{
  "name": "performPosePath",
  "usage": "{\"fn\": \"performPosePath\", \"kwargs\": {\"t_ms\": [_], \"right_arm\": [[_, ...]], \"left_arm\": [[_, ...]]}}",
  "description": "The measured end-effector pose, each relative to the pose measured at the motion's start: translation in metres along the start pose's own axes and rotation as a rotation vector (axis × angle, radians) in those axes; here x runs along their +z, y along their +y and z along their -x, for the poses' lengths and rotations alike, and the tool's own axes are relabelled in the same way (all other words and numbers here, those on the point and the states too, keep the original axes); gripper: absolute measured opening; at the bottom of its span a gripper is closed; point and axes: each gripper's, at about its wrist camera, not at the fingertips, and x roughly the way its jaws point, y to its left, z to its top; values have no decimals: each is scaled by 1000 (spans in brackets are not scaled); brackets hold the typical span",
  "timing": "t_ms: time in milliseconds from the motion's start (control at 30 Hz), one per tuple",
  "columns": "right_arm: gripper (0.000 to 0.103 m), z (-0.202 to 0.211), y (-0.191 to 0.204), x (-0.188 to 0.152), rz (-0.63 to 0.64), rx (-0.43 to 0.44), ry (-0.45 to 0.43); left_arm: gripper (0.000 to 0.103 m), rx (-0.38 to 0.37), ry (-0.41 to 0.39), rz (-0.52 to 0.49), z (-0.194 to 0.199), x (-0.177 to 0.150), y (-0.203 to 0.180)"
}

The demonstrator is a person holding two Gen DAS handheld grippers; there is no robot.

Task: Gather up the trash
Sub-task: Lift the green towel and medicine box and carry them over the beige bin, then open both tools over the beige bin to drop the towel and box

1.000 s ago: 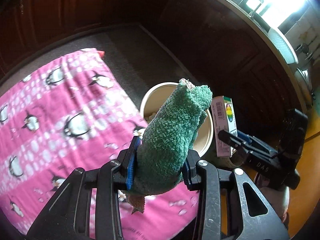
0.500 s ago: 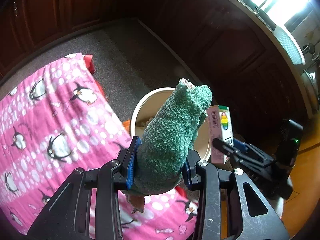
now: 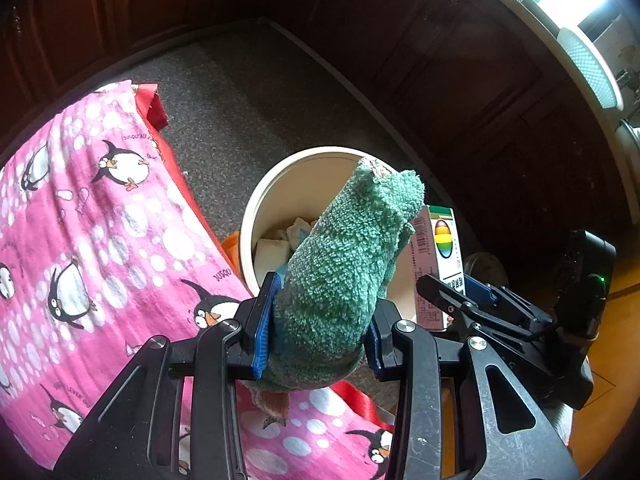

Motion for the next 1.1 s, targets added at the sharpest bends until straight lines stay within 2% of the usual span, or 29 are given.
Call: {"fn": "performPosePath", "kwargs": {"t_ms": [567, 667, 800, 900, 1100], "right_arm": [[50, -17, -4, -4, -25, -35, 33], [54, -18, -6, -3, -30, -60, 37], [64, -10, -7, -6, -48, -58, 20], [64, -1, -5, -12, -54, -53, -2], [64, 20, 15, -24, -21, -68, -51]], "left_arm": [[35, 24, 18, -7, -17, -2, -15], [36, 14, 28, 2, -24, 0, -13], [44, -14, 36, 28, -28, -3, -10], [53, -28, 29, 32, -23, -6, -7], [54, -15, -36, 4, 9, -22, -2]]}}
